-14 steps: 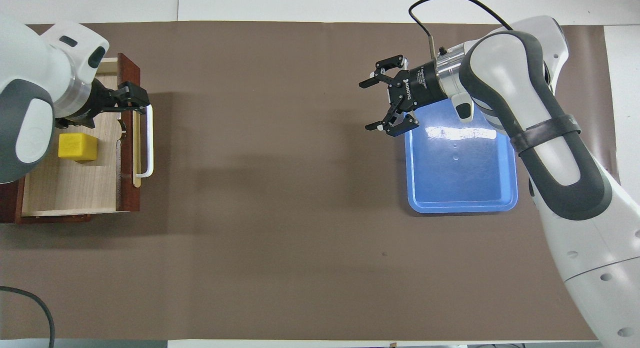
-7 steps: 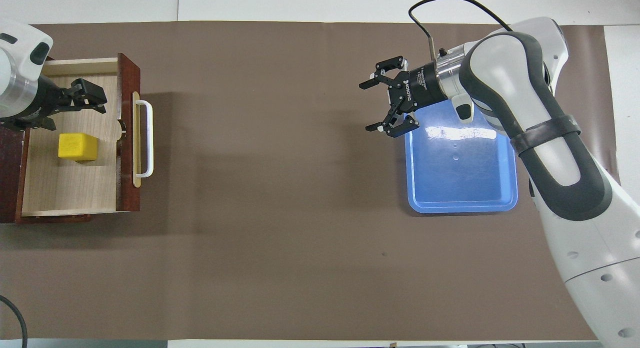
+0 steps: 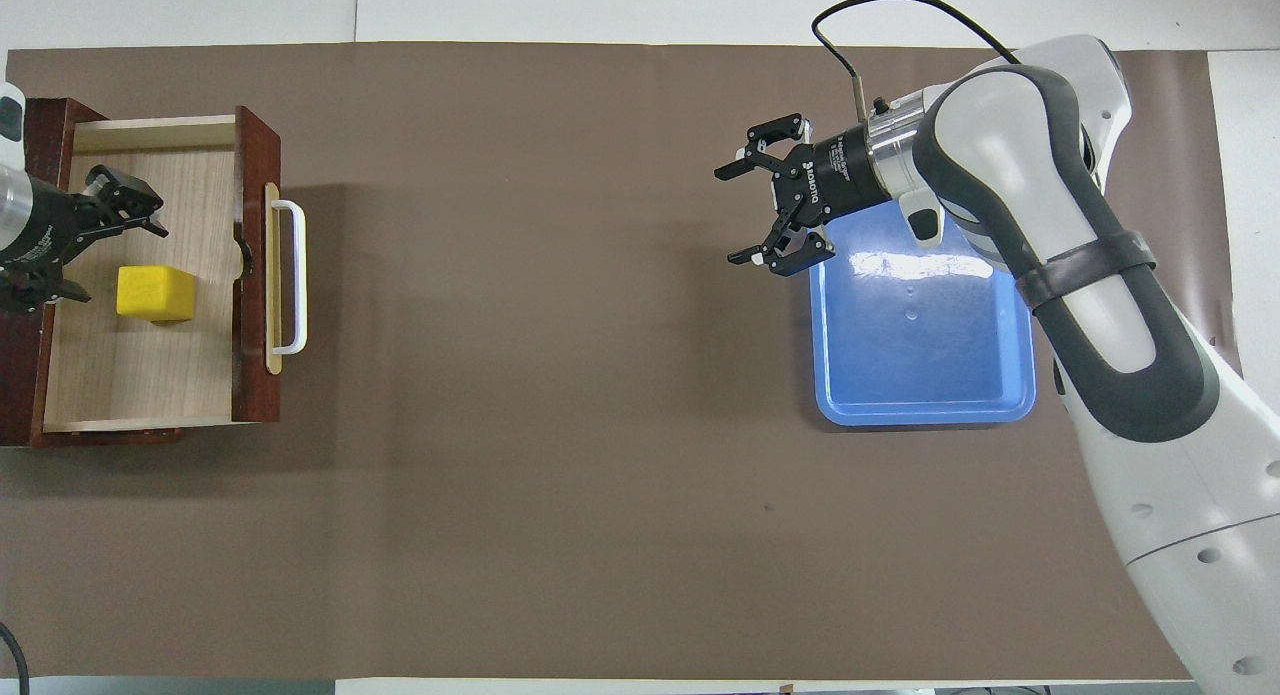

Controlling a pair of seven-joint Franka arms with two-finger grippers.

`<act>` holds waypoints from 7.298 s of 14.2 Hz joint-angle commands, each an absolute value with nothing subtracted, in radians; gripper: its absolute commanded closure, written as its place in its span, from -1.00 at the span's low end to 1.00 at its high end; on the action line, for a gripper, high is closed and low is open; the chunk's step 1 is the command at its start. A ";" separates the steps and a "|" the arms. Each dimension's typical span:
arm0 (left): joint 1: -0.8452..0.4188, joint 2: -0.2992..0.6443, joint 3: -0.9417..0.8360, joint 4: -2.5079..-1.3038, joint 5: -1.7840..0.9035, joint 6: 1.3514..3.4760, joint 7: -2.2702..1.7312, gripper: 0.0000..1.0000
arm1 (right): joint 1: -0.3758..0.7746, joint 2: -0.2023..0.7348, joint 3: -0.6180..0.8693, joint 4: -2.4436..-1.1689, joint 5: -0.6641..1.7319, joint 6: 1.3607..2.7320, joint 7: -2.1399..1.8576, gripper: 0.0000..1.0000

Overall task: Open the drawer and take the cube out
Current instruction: 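Lower the left gripper into the drawer and grasp the yellow cube, then lift the yellow cube out of the drawer toward the right gripper, then grasp the yellow cube with the right gripper from the left gripper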

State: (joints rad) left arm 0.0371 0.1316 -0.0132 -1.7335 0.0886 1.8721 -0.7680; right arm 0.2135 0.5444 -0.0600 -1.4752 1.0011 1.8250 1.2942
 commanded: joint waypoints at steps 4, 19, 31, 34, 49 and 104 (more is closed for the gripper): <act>0.043 0.100 -0.018 -1.793 0.075 1.910 -1.060 -1.00 | 0.215 0.509 -0.058 -1.528 1.017 1.858 1.273 -1.00; 0.081 0.094 -0.018 -1.910 0.077 2.014 -1.433 -1.00 | 0.230 0.508 -0.058 -1.528 1.011 1.856 1.266 -1.00; 0.087 0.071 -0.018 -1.956 0.077 2.036 -1.460 1.00 | 0.230 0.508 -0.058 -1.526 1.008 1.855 1.262 -1.00; 0.084 0.083 -0.020 -1.918 0.075 2.019 -1.465 1.00 | 0.230 0.508 -0.057 -1.526 1.008 1.855 1.262 -1.00; -0.182 0.121 -0.028 -1.588 -0.017 1.775 -1.734 1.00 | 0.222 0.508 -0.058 -1.529 1.008 1.845 1.264 -1.00; -0.612 0.477 -0.023 -1.313 0.031 1.893 -2.293 1.00 | 0.367 0.505 -0.051 -1.543 1.028 1.962 1.275 -1.00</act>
